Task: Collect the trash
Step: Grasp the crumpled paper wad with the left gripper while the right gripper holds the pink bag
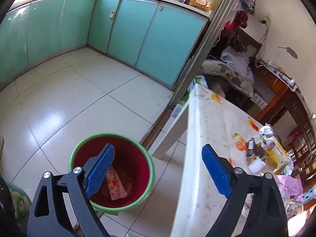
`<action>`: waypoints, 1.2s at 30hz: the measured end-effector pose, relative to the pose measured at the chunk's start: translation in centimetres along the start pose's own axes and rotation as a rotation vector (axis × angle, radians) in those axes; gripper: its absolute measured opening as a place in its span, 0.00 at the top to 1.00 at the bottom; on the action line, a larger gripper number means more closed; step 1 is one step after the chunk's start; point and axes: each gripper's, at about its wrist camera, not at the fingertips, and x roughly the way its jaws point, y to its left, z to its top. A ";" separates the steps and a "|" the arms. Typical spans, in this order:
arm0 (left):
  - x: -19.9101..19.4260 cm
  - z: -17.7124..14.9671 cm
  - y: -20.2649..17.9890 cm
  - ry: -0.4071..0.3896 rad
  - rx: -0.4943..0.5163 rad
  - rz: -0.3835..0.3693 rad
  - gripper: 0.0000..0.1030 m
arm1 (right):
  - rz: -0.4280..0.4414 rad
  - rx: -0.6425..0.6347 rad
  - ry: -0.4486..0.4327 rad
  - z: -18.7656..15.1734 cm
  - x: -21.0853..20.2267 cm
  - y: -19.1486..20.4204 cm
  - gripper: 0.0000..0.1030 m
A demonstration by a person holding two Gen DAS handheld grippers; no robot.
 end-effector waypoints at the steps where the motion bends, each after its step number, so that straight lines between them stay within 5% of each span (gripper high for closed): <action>1: -0.9 -0.2 -1.2 -0.011 0.016 -0.019 0.13 | -0.034 -0.009 0.008 -0.6 -0.4 -0.9 0.16; 5: -3.5 -1.3 -6.2 -0.032 0.105 -0.117 0.11 | -0.125 -0.034 0.065 -4.1 -1.2 -3.7 0.17; 11: -3.9 -4.7 -11.4 0.032 0.239 -0.163 0.10 | -0.161 -0.048 0.138 -8.6 0.5 -4.2 0.34; 18: -2.4 -7.0 -12.7 0.095 0.277 -0.131 0.10 | -0.130 0.022 0.167 -10.0 2.1 -5.8 0.81; 30: -0.1 -8.3 -13.9 0.135 0.277 -0.142 0.13 | -0.140 0.055 -0.009 -7.2 -2.7 -6.5 0.85; 36: 0.8 -8.7 -14.5 0.149 0.293 -0.155 0.39 | -0.129 0.025 -0.047 -6.2 -3.6 -5.5 0.86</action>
